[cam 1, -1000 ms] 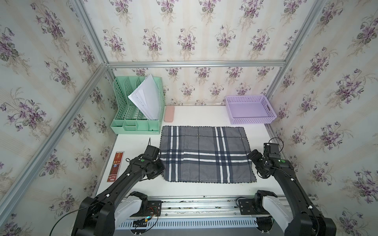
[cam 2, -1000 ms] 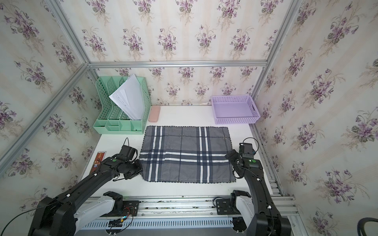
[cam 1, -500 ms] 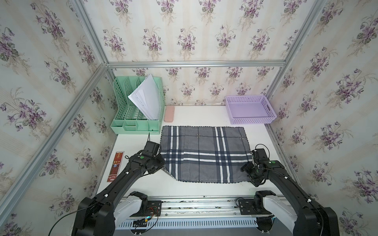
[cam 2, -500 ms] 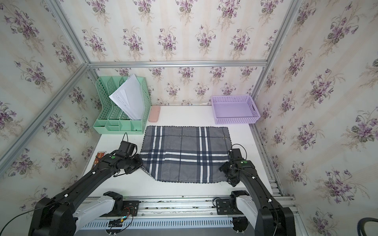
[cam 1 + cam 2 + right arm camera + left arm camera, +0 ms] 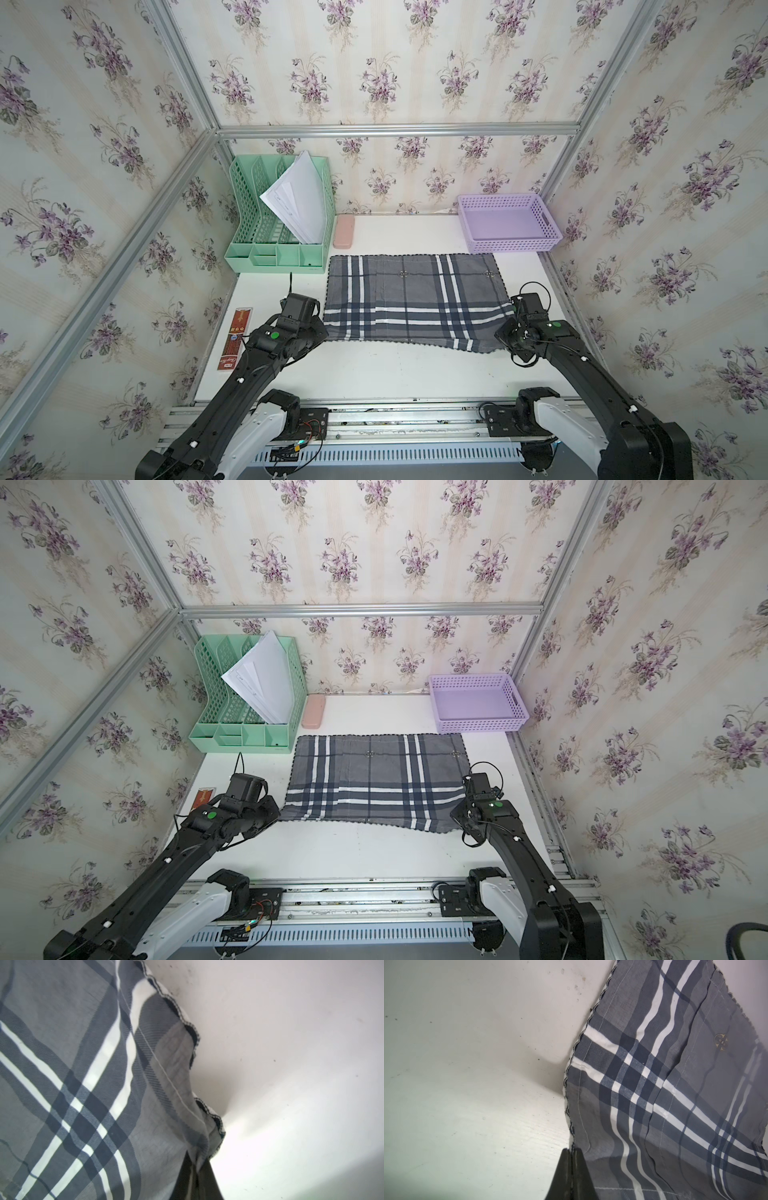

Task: Roll up the pillowcase
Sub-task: Fold the pillowcase.

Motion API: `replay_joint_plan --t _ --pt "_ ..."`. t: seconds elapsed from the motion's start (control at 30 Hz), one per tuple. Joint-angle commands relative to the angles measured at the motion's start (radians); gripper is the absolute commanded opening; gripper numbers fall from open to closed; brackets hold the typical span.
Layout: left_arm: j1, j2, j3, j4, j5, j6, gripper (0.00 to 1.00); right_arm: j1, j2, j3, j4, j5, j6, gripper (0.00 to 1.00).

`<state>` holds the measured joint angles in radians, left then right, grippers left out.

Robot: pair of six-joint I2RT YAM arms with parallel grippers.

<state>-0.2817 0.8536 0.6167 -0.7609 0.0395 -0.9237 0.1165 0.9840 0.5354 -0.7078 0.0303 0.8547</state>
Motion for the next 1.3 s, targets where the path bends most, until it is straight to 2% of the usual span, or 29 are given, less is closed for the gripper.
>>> replay_joint_plan --t 0.0,0.03,0.13,0.17,0.23,0.33,0.43,0.47,0.53,0.6,0.73,0.93,1.07,1.27 --pt "0.001 -0.001 0.012 -0.051 -0.08 0.005 0.0 0.027 0.054 0.014 0.006 -0.033 -0.064 0.06" --pt "0.001 0.007 0.018 -0.059 -0.087 0.006 0.0 0.047 0.065 0.018 0.012 -0.035 -0.063 0.09" --pt "0.001 0.022 0.037 -0.066 -0.099 0.018 0.0 0.088 0.061 0.017 0.019 0.023 -0.046 0.4" --pt "0.002 0.025 0.04 -0.063 -0.099 0.023 0.0 0.086 0.058 0.009 0.022 0.024 -0.039 0.44" --pt "0.001 0.025 0.045 -0.062 -0.105 0.027 0.0 0.087 0.055 -0.028 0.047 0.002 -0.025 0.5" --pt "0.001 0.028 0.043 -0.064 -0.109 0.026 0.0 0.087 0.068 -0.093 0.093 -0.058 0.007 0.53" --pt "0.001 0.023 0.039 -0.074 -0.119 0.026 0.0 0.089 0.062 -0.13 0.108 -0.067 0.026 0.56" --pt "0.001 0.021 0.036 -0.077 -0.124 0.026 0.0 0.087 0.057 -0.133 0.103 -0.059 0.027 0.55" --pt "0.004 0.014 0.03 -0.078 -0.13 0.023 0.0 0.087 0.044 -0.134 0.097 -0.043 0.026 0.42" --pt "0.003 0.011 0.026 -0.078 -0.132 0.02 0.0 0.086 0.03 -0.119 0.078 -0.017 0.019 0.23" --pt "0.004 0.001 0.038 -0.095 -0.146 0.022 0.0 0.087 0.006 -0.068 0.029 0.022 -0.014 0.0" --pt "0.002 -0.053 0.081 -0.115 -0.151 0.07 0.0 0.109 -0.005 0.053 -0.02 -0.004 -0.052 0.0" --pt "-0.004 -0.103 0.116 -0.199 -0.169 0.064 0.0 0.158 -0.01 0.176 -0.125 0.085 -0.063 0.0" --pt "-0.058 -0.234 0.126 -0.373 -0.229 -0.043 0.0 0.158 -0.069 0.165 -0.193 0.053 -0.042 0.0"
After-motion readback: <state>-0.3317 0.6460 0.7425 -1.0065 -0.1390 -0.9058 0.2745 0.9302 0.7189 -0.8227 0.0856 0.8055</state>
